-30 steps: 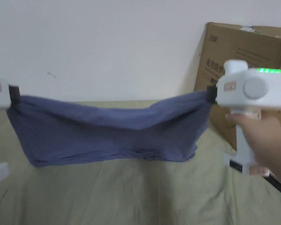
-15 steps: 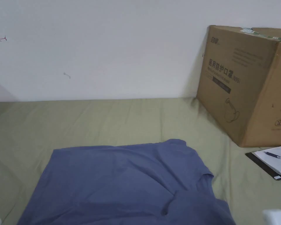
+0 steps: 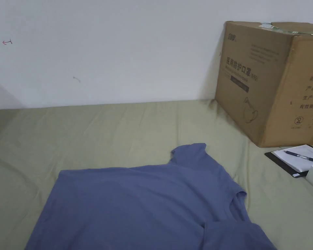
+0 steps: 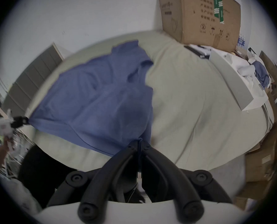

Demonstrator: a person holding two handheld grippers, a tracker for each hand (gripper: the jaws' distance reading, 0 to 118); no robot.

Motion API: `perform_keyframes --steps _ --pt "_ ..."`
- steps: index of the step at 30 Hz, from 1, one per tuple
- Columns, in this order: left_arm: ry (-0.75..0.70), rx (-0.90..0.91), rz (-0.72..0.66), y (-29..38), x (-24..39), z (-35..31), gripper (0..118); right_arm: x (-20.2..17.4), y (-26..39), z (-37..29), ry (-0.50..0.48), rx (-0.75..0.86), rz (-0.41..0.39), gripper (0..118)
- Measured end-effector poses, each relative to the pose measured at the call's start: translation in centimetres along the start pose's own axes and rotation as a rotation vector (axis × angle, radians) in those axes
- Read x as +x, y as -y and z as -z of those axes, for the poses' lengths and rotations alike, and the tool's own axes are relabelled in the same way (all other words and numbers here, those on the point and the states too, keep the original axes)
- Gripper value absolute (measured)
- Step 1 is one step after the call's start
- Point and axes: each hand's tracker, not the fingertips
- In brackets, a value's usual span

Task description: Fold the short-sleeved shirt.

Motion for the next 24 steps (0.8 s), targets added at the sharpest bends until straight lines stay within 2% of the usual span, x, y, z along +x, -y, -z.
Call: perform_keyframes --steps 1,3,7,9,10,11,12,13,14,15,16,18,21,24 --pt "-0.024 0.008 0.008 0.5 0.3 0.7 0 -0.3 0.3 1.2 0.04 -0.032 -0.044 3" --pt "-0.048 -0.025 0.053 1.4 -0.4 2.7 0 -0.8 0.4 2.7 0.081 -0.047 -0.067 3" --pt "-0.093 -0.079 0.18 2.1 0.6 4.1 2 -1.8 -0.4 4.9 0.146 -0.14 -0.014 3" --pt "-0.126 -0.14 0.244 1.8 1.1 4.6 11 -2.6 -0.9 4.7 0.183 -0.145 -0.069 9" --pt "-0.152 -0.119 0.265 1.7 1.4 4.3 21 -3.0 -1.1 4.7 0.193 -0.156 -0.112 16" --pt "-0.185 -0.105 0.267 1.2 1.3 4.0 46 -3.3 -1.2 4.5 0.203 -0.159 -0.147 39" --pt "-0.17 -0.104 0.213 0.7 0.8 3.6 74 -3.7 -1.4 4.0 0.257 -0.145 -0.18 77" --pt "-0.131 -0.105 0.118 0.1 0.3 3.0 100 -3.7 -1.2 3.2 0.275 -0.124 -0.193 111" --pt "-0.075 -0.096 0.031 -0.4 0.1 1.7 116 -3.7 -1.3 2.2 0.241 -0.103 -0.178 114" --pt "0.012 -0.012 -0.066 -0.9 -0.2 0.1 116 -4.3 -1.5 0.0 0.181 -0.002 -0.149 108" --pt "0.064 0.051 -0.138 -1.3 -0.2 -1.4 116 -4.9 -1.7 -1.5 0.161 0.041 -0.126 109" --pt "0.093 0.145 -0.261 -2.1 0.1 -4.2 116 -5.2 -1.5 -4.1 0.119 0.127 -0.084 110" --pt "0.178 0.31 -0.384 -2.8 0.8 -7.9 116 -7.5 -1.3 -8.4 0.012 0.36 -0.026 113" --pt "0.135 0.485 -0.376 -2.8 2.6 -10.3 112 -10.2 0.9 -12.5 -0.025 0.824 0.063 113"
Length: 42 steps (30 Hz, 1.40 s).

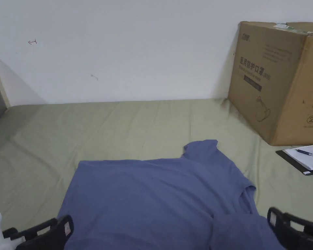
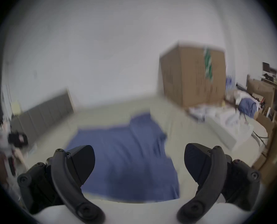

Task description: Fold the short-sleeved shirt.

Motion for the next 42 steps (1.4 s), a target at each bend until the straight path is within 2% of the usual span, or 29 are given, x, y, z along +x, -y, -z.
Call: perform_keyframes --steps 1,2,3,4,5,6,8,12,14,15,16,17,19,21,24,25,27,28,29,31,34,35,36,37,39,41,42 --pt "0.006 0.078 0.014 0.2 0.8 -0.8 100 -1.0 -0.1 -0.9 -0.016 0.113 0.015 113" --pt "0.01 0.156 0.032 0.4 2.1 -1.6 65 -1.9 -0.3 -1.4 -0.016 0.175 0.012 105" --pt "-0.003 0.221 0.051 0.7 3.1 -2.2 27 -3.0 -0.5 -1.6 0.019 0.196 -0.011 81" --pt "-0.041 0.251 0.077 0.8 3.8 -2.4 0 -4.0 -0.8 -1.9 0.062 0.224 -0.03 33" --pt "-0.093 0.27 0.101 0.9 4.4 -2.4 0 -4.5 -0.9 -1.5 0.076 0.238 -0.049 0" --pt "-0.128 0.281 0.126 1.1 4.8 -2.5 0 -5.0 -1.3 -1.0 0.073 0.23 -0.085 0" --pt "-0.063 0.313 0.124 1.1 4.7 -3.0 0 -5.6 -2.3 -0.6 0.034 0.227 -0.117 0" --pt "-0.124 0.349 0.216 0.8 5.2 -3.7 0 -5.7 -3.1 -0.6 0.03 0.223 -0.095 0" --pt "-0.11 0.282 0.241 -0.7 4.6 -3.8 0 -5.3 -3.0 -0.7 0.021 0.188 -0.069 0" --pt "-0.064 0.157 0.244 -2.1 3.8 -3.2 0 -5.2 -3.1 -0.7 0.009 0.16 -0.055 0" --pt "0.016 -0.045 0.206 -3.6 2.7 -2.1 0 -5.1 -3.3 -0.7 -0.012 0.127 -0.045 0" --pt "0.03 -0.264 0.162 -4.6 1.8 -0.7 0 -5.1 -3.0 -0.7 -0.031 0.096 -0.053 0" --pt "-0.042 -0.584 0.094 -4.8 -0.7 2.2 0 -5.1 -2.7 -0.4 -0.072 0.032 -0.082 0" --pt "-0.062 -0.738 0.1 -3.2 -3.3 4.4 0 -5.6 -1.7 -0.1 -0.103 -0.025 -0.101 0" --pt "-0.186 -0.852 0.215 -0.1 -5.6 6.7 1 -5.8 -0.4 0.5 -0.112 -0.088 -0.129 0" --pt "-0.215 -0.854 0.228 0.7 -6.3 7.3 13 -6.1 0.4 0.8 -0.118 -0.124 -0.133 0" --pt "-0.194 -0.823 0.21 1.9 -7.4 7.8 88 -6.2 1.1 1.1 -0.134 -0.165 -0.117 0" --pt "-0.168 -0.817 0.205 2.3 -7.8 8.3 114 -6.2 1.3 1.2 -0.141 -0.175 -0.107 0" --pt "-0.156 -0.825 0.207 2.9 -7.8 8.7 115 -6.4 1.6 1.2 -0.145 -0.183 -0.101 0" --pt "-0.125 -0.806 0.222 3.0 -7.4 9.1 114 -6.5 1.9 1.6 -0.147 -0.206 -0.091 0" --pt "-0.192 -0.864 0.242 4.2 -7.5 10.7 111 -6.6 2.4 2.1 -0.149 -0.232 -0.082 0" --pt "-0.215 -0.878 0.271 4.5 -7.6 11.2 85 -6.6 2.4 2.2 -0.149 -0.236 -0.084 0" --pt "-0.221 -0.874 0.3 4.7 -7.7 11.4 43 -6.5 2.4 2.4 -0.15 -0.242 -0.087 0" --pt "-0.223 -0.854 0.331 4.8 -7.7 11.4 26 -6.6 2.5 2.5 -0.148 -0.248 -0.091 0" --pt "-0.248 -0.831 0.346 5.5 -8.0 11.6 4 -6.3 2.5 2.7 -0.146 -0.256 -0.095 0" --pt "-0.183 -0.846 0.274 5.5 -7.6 11.2 1 -5.7 2.3 2.7 -0.14 -0.257 -0.097 0" --pt "-0.181 -0.855 0.288 5.7 -7.3 11.2 1 -5.0 2.0 2.9 -0.141 -0.258 -0.094 0"
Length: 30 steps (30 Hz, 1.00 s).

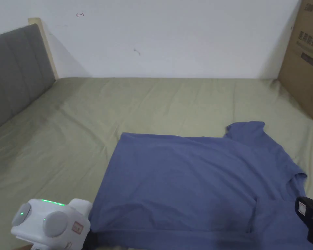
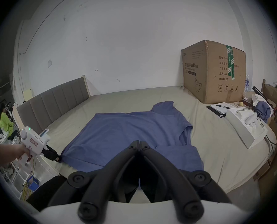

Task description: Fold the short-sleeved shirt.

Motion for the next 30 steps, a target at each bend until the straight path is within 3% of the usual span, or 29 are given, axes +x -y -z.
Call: perform_keyframes --steps 3,5,7,10,11,16,17,19,22,23,25,30 --pt "-0.048 0.04 0.058 0.3 0.4 -1.0 1 3.1 -0.9 0.6 0.034 -0.035 -0.002 0" --pt "-0.035 0.1 0.025 0.5 -0.1 -1.6 1 5.9 -1.2 2.3 0.052 -0.218 0.0 0" --pt "-0.02 0.167 -0.046 0.6 -0.4 -2.6 1 9.1 -0.4 4.3 0.082 -0.42 0.071 3" --pt "0.02 0.205 -0.093 1.3 1.2 -4.0 1 13.5 1.8 6.1 0.074 -0.58 0.212 108" --pt "0.017 0.21 -0.088 1.4 1.5 -4.1 1 14.3 2.6 6.6 0.111 -0.614 0.227 118" --pt "-0.023 0.2 -0.051 1.0 2.0 -3.6 1 15.7 5.7 8.9 0.196 -0.77 0.149 109" --pt "-0.046 0.201 -0.039 1.0 2.1 -3.5 1 15.6 6.1 9.2 0.201 -0.79 0.129 94" --pt "-0.047 0.187 -0.046 1.0 2.3 -3.3 1 14.7 6.9 9.6 0.166 -0.789 0.069 52" --pt "-0.037 0.169 -0.056 1.2 2.1 -3.0 1 13.8 7.0 10.0 0.165 -0.79 0.031 26" --pt "-0.044 0.166 -0.053 1.3 2.1 -2.9 1 13.7 6.9 9.8 0.164 -0.784 0.032 5" --pt "-0.056 0.176 -0.051 1.6 2.0 -3.1 1 13.7 6.3 8.8 0.14 -0.703 0.066 5" --pt "-0.043 0.217 -0.08 2.0 1.2 -3.9 1 14.3 5.3 6.9 0.108 -0.678 0.086 4"
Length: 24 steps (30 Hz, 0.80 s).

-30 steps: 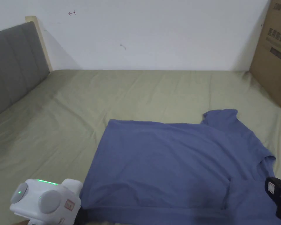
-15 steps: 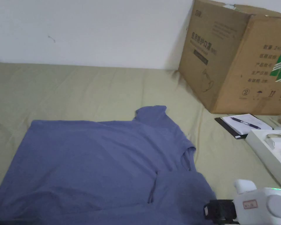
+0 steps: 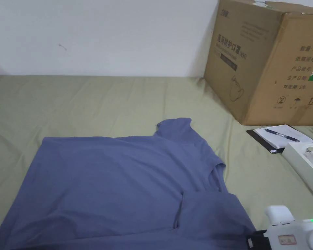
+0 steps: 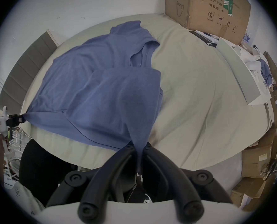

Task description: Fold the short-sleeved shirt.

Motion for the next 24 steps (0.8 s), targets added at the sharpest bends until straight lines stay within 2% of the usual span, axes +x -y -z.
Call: perform_keyframes --steps 4,7,11,16,20,21,22,24 --pt "0.006 0.02 0.003 -1.2 0.1 -0.7 1 -0.2 -0.8 -2.2 -0.017 0.038 0.017 5" --pt "0.023 0.03 0.011 -3.6 0.0 -1.4 1 -0.3 -3.3 -4.1 -0.046 0.061 0.057 5" --pt "0.032 0.046 0.003 -8.6 -0.6 -0.9 1 -0.7 -9.0 -5.1 -0.018 0.069 -0.002 5" --pt "0.008 -0.007 0.037 -14.6 -1.3 4.1 1 -1.1 -17.7 -1.1 -0.008 0.012 0.021 4" --pt "0.002 -0.037 0.0 -17.4 -1.4 9.0 2 -1.6 -22.6 4.8 0.032 -0.059 0.033 5" --pt "-0.007 -0.043 -0.003 -17.8 -1.3 10.3 4 -1.7 -23.2 6.7 0.039 -0.064 0.037 5" --pt "-0.012 -0.045 -0.005 -18.1 -1.0 11.4 12 -1.7 -23.6 8.4 0.044 -0.075 0.041 10" --pt "-0.025 -0.036 -0.025 -18.5 -1.1 12.9 58 -1.8 -23.8 11.2 0.103 -0.11 0.072 42"
